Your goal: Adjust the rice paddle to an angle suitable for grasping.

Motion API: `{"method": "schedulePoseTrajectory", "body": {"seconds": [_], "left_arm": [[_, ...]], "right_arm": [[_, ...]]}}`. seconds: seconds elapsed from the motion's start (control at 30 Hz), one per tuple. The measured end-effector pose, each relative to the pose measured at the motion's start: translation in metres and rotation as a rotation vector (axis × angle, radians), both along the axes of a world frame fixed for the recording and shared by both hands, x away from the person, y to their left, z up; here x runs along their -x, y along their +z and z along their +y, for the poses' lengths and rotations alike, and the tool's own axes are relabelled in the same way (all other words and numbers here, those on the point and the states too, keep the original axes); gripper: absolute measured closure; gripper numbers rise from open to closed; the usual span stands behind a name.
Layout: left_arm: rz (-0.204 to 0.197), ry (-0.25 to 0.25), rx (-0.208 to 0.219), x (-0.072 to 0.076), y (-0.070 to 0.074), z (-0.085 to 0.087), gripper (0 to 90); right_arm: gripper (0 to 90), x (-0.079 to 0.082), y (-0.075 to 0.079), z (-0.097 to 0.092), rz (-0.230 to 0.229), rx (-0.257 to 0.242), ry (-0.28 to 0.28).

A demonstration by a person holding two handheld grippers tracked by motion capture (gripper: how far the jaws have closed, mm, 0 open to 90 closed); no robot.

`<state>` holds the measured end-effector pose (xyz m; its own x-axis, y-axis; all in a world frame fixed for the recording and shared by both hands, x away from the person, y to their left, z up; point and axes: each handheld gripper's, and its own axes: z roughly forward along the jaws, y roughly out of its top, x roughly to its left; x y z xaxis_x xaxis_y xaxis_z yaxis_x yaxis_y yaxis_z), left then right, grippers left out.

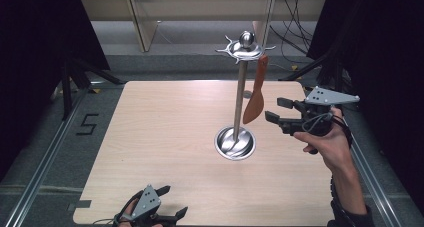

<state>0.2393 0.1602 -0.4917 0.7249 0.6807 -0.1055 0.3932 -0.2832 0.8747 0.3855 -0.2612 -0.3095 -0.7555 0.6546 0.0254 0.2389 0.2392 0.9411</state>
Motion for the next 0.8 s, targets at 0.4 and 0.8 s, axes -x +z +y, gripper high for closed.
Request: {"method": "schedulePoseTrajectory", "body": {"seconds": [0.4,0.8], "left_arm": [[-0.001,0.005,0.009,0.0,0.001,-0.001,14.7],[-0.004,-0.002,0.006,0.0,0.001,-0.001,14.7]], "right_arm": [[34.6,0.003,-0.016,-0.002,0.03,0.063,-0.018],[34.0,0.009,-0.026,0.002,0.052,0.107,-0.01]]}}
